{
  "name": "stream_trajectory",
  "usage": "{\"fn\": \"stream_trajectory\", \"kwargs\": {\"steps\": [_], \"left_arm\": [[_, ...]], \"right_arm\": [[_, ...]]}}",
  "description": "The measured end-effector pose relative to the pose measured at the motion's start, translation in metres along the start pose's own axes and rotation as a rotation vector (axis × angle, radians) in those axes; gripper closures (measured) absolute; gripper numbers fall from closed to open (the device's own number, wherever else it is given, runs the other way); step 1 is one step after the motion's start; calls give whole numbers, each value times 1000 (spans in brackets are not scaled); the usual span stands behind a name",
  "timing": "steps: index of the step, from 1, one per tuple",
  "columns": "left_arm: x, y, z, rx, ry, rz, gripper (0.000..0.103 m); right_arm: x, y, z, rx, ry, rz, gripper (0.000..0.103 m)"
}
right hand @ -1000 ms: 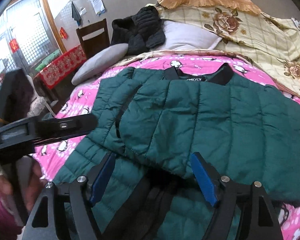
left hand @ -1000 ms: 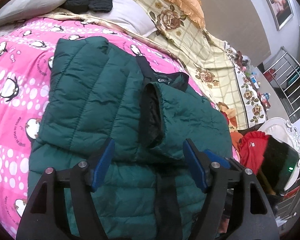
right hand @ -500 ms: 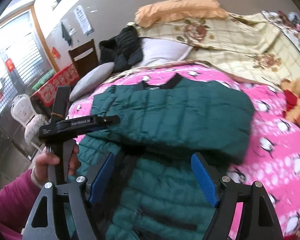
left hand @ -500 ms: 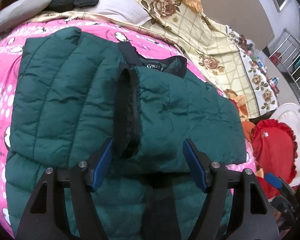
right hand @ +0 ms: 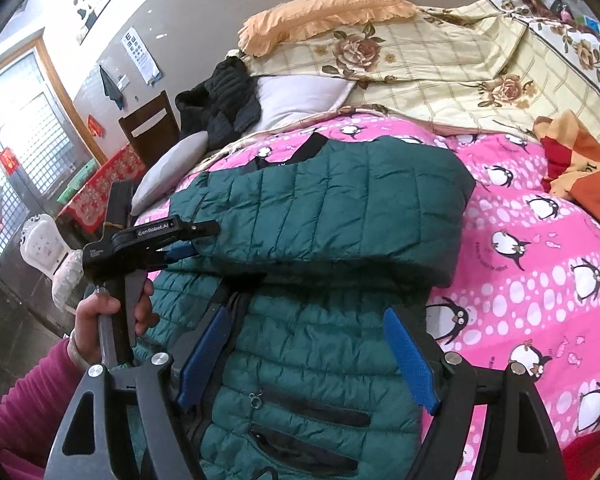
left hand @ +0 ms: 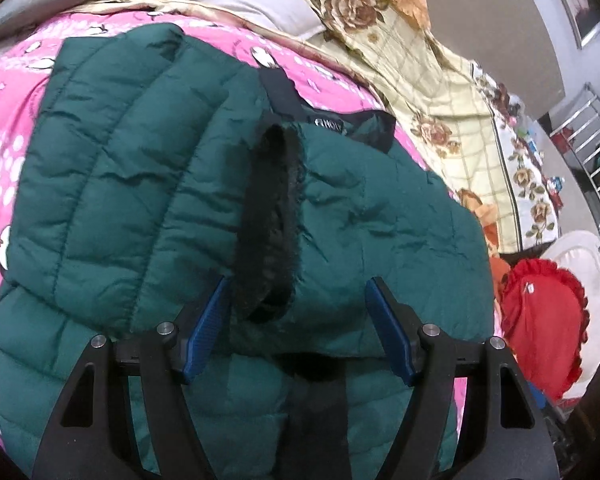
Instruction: Fold large clothes
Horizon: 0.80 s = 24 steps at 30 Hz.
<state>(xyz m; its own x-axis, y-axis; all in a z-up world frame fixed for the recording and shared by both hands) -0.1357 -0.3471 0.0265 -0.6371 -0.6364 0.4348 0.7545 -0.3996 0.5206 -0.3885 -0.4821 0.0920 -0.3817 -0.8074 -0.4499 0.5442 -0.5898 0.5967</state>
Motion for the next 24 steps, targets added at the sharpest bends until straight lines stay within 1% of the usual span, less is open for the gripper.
{"fn": "stream_trajectory", "kwargs": {"steps": [3,9,11,12,14,16,18,19,21,24], "left_arm": [[5,-2,-6,-5,-2,1,32],[7,4,-6,3,-53,43,33],[7,5,-4,12,-77,49,43],[7,6,-3,18,-79,41,51],[10,7,0,30,-73,20,59],[14,7,5,38,-61,-18,75],[17,10,12,59,-44,-49,78],[22,12,19,75,-48,-68,79],[30,19,34,104,-64,-93,80],[39,35,65,171,-61,-137,80]], "right_arm": [[-4,1,-5,-4,12,-4,25],[-17,0,-9,-11,7,32,25],[-18,-1,-8,-8,-4,40,25],[-17,-2,-9,-9,-5,38,25],[-15,-4,-11,-15,-2,17,25],[-12,-5,-13,-20,-2,-3,25],[-10,-6,-13,-25,-4,-16,25],[-9,-6,-13,-24,-4,-18,25],[-9,-4,-13,-17,-9,-12,25],[-11,-1,-14,-13,-13,-5,25]]}}
Point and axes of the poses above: each gripper's, at about its wrist camera, not at the fingertips, and z roughly against the way its jaws point, x to its right, y to its top, the point moved 8 cm from there along -z, roughly the way its jaws point, and after that the axes turned 9 degrees about -z, right-handed, at the moved point
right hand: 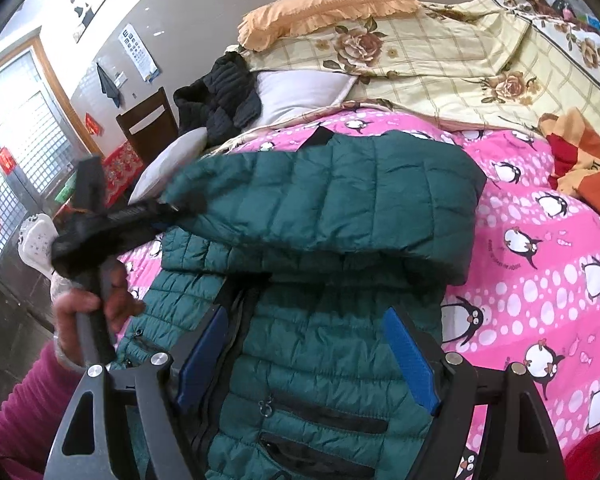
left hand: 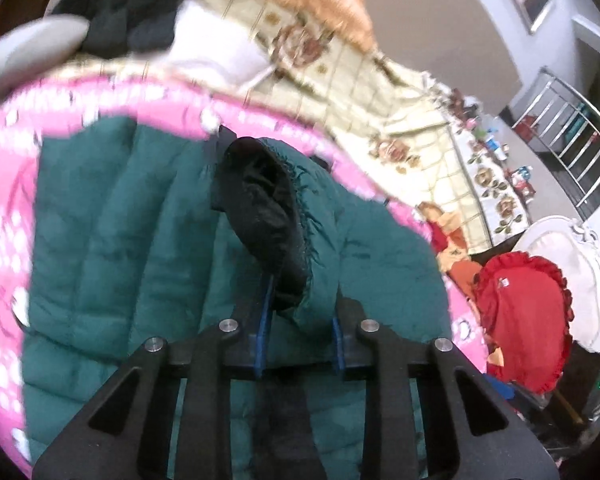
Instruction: Fold large clothes
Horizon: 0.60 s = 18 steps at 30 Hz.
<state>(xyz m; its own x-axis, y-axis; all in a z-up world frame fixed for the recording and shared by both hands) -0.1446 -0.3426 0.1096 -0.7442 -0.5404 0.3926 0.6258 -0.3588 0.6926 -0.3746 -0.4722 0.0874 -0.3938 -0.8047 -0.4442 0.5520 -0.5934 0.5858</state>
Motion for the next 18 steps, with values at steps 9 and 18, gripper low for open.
{"fn": "stream_trajectory", "kwargs": {"steps": [9,18], "left_arm": [[-36,37,55,123,94,-2,80],[-115,-14,24,-9,215,90,80]], "right_arm": [[0,3,-20,-13,-59,9,25],[13,12,-51,-30,-151,-6,25]]}}
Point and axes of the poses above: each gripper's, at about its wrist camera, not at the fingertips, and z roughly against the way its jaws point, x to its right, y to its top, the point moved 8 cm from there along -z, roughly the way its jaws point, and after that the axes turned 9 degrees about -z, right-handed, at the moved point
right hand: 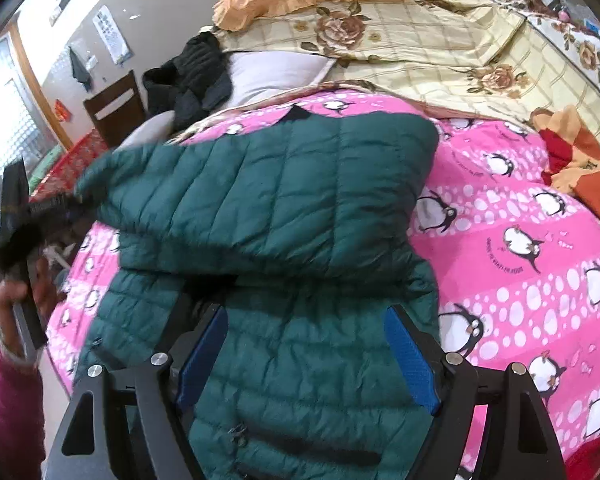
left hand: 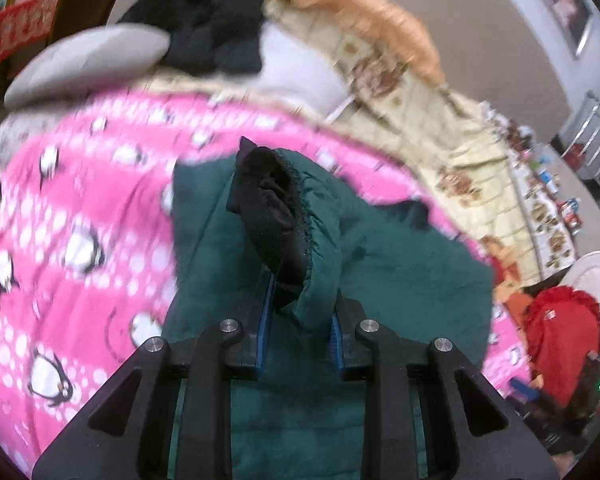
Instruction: Fold large clothes
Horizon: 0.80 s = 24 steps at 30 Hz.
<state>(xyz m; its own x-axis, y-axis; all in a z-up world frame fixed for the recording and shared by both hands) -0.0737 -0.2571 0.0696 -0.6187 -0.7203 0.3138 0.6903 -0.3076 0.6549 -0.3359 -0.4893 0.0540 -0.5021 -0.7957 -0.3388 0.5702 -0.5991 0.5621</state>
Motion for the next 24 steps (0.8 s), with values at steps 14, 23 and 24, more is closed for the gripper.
{"fn": "stream_trajectory", "kwargs": {"steps": [14,23,24], "left_arm": [[0,-28,-24,-52,36,-30,79],[4,-31,-32,-67,67,-77,72],[6,-32,-34,-66,70,-84,70]], "right_arm": [[31,65,-57,21,-143,-127,25],[47,85,-95,2,-6,-230,41],[46,85,-95,7,-25,-211,48]]}}
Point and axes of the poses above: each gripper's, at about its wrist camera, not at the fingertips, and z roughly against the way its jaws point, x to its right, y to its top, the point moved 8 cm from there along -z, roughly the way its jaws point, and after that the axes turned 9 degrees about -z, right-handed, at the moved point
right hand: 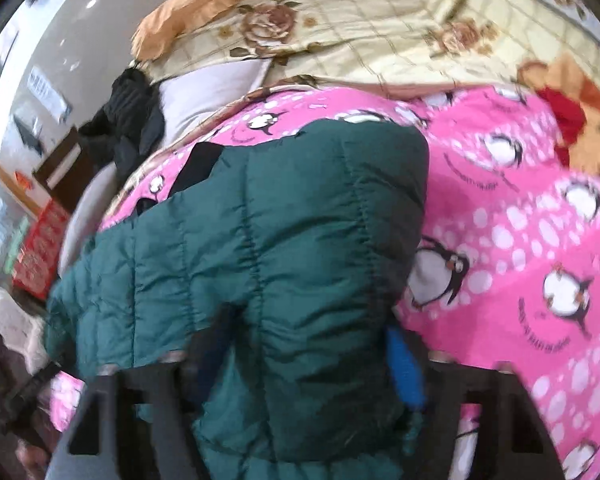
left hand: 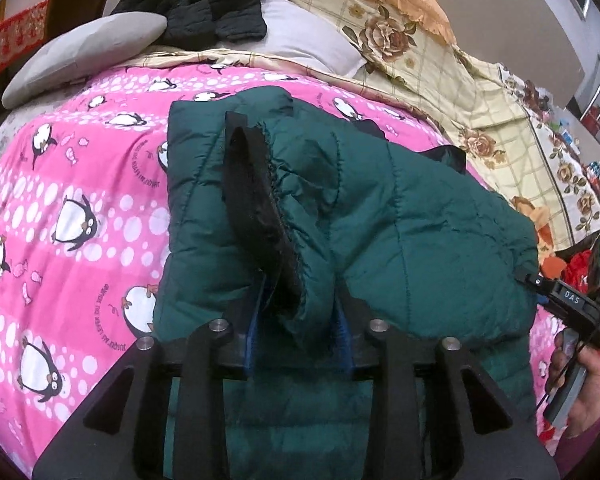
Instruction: Fold large clothes
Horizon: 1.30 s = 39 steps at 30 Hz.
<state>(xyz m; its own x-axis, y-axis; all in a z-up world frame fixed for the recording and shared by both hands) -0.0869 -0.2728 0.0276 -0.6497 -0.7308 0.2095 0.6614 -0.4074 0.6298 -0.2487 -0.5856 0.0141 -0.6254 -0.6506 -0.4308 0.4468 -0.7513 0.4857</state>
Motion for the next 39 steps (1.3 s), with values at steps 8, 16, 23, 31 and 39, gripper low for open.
{"fn": "stream_trajectory", "kwargs": {"steps": [8,16,23,31,39], "left_arm": [[13,2,-17,-9,41,-56,49],[14,5,-23,-10,59,-47,41],[8,15,25,73,85,-45,41],[27,30,36,123,113,-103,41],[30,33,-8,88,173,-123,41]], "right_arm": [[10,5,2,47,-112,86,76],[23,0,-5,40,-185,92,73],[-8,-4,51,124,-178,188,53],[-78,-24,51,80,-54,272,53],[-108,-27,8,85,-54,312,53]]}}
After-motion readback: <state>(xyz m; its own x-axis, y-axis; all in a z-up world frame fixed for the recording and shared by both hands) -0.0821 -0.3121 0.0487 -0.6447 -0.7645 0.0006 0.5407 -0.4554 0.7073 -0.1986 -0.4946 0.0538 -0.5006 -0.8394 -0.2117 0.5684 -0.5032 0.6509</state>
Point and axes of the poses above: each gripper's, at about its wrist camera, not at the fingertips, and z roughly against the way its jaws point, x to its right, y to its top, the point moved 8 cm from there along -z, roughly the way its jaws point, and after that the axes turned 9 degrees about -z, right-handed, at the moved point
